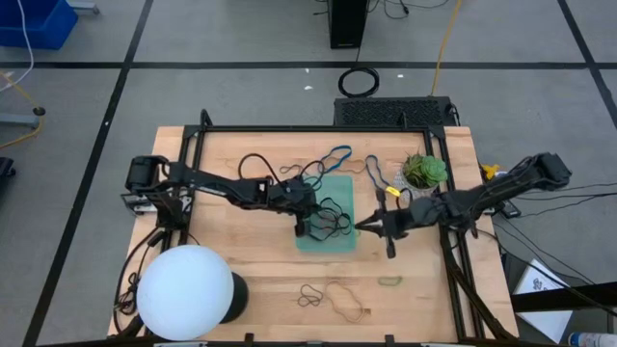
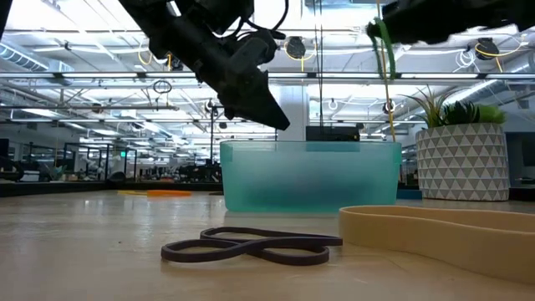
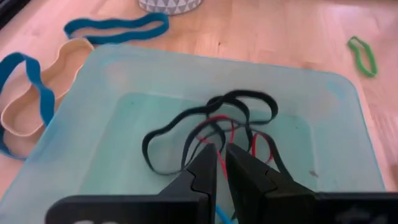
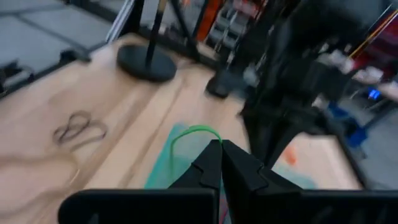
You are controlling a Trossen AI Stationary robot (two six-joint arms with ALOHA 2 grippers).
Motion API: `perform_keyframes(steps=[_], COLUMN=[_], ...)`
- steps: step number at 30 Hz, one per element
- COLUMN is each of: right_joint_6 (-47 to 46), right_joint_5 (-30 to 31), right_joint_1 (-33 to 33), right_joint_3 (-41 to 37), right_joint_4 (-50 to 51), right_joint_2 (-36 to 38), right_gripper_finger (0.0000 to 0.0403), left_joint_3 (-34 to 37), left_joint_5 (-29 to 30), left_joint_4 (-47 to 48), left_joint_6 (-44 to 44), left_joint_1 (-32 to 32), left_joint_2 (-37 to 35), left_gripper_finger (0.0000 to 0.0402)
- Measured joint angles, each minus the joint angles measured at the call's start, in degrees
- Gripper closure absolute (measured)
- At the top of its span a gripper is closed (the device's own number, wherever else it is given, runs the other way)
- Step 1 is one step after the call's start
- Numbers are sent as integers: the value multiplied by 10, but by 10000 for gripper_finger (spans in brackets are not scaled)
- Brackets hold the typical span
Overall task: Pick and place rubber bands into bin
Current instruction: Put the green rubber band into the green bin
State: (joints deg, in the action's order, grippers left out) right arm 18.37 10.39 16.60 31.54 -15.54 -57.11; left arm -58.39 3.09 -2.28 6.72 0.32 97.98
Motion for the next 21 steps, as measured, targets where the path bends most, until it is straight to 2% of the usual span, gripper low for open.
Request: perform_keyframes(steps=[6,11,17,21], right_joint_6=[4,-1,-40,-42], right_joint_5=[-77,-77,-76,-76], right_joint_1=[-52,-78,-97,-103], right_joint_3=[0,1,1,1], right_joint_4=[-56,-71,-81,-95], right_joint_2=[-49,-113,-181,-212], right_gripper_finger=[403,403,403,403], left_joint_3=[2,0,7,50], left_joint_5=[2,46,49,49], left_joint_4=[56,52,49,23], left_joint_6=[14,8,-8,-6], left_joint_1=[3,3,5,30], left_joint_2=[-32,-57,-57,-78], left_gripper_finger=[360,360,360,360])
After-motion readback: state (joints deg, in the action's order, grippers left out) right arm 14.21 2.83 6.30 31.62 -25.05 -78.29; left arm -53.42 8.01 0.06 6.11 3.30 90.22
